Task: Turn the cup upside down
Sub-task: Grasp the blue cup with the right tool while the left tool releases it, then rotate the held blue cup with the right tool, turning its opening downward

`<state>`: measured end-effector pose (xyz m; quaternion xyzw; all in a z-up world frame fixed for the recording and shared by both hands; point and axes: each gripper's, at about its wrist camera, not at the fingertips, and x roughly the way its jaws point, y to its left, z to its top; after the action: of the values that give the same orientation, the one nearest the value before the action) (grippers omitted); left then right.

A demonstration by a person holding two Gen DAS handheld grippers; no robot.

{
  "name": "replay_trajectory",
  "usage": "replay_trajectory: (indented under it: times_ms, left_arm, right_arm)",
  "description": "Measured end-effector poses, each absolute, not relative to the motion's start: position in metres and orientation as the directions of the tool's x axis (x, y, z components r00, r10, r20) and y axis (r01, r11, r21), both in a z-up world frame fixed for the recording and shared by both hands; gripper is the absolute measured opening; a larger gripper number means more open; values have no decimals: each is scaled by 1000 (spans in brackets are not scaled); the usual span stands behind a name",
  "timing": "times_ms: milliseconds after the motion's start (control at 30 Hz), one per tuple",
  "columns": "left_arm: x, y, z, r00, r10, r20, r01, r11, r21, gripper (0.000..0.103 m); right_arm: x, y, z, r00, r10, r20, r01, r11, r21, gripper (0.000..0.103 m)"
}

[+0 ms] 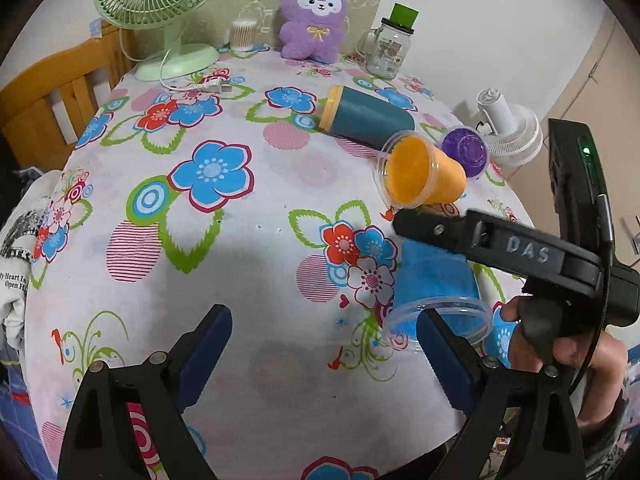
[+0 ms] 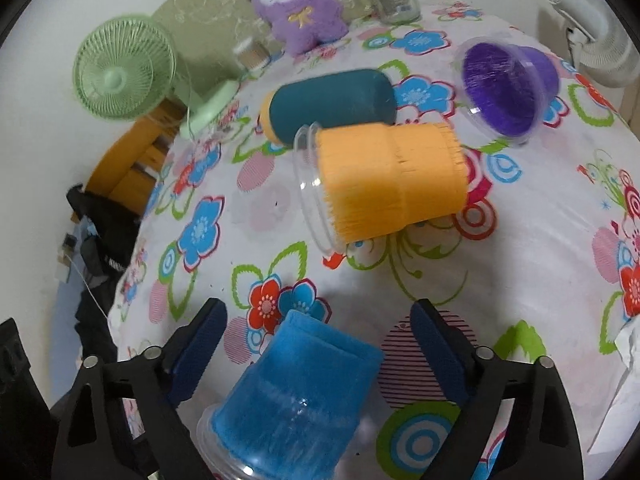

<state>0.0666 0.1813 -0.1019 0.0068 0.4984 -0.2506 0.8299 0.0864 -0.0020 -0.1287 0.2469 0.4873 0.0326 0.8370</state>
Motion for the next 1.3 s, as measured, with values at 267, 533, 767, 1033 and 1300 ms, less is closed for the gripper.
replay_trajectory:
  times_ms: [267, 533, 767, 1033, 1300]
  left_arm:
    - [67, 182, -103, 378, -410, -830, 421, 875, -240, 95]
    - [63, 178, -103, 376, -414, -829, 428, 871, -241, 95]
    - [64, 177, -103, 377, -405, -833, 420, 876, -237, 95]
    - [61, 174, -107, 366, -403, -839, 429, 873, -232, 95]
    - [63, 179, -111, 362, -395, -844, 409, 881, -237, 95]
  right_arm:
    - [91, 2, -136, 491, 304, -816, 174, 884, 434, 68]
    - [86, 5, -113, 569, 232, -789, 126, 923, 362, 60]
    - [78, 7, -92, 645, 209, -735, 68, 943, 327, 59]
    - [76, 22, -83, 685, 146, -714, 18, 976, 217, 56]
    - [71, 22, -92, 679, 162, -716, 41, 965, 258, 65]
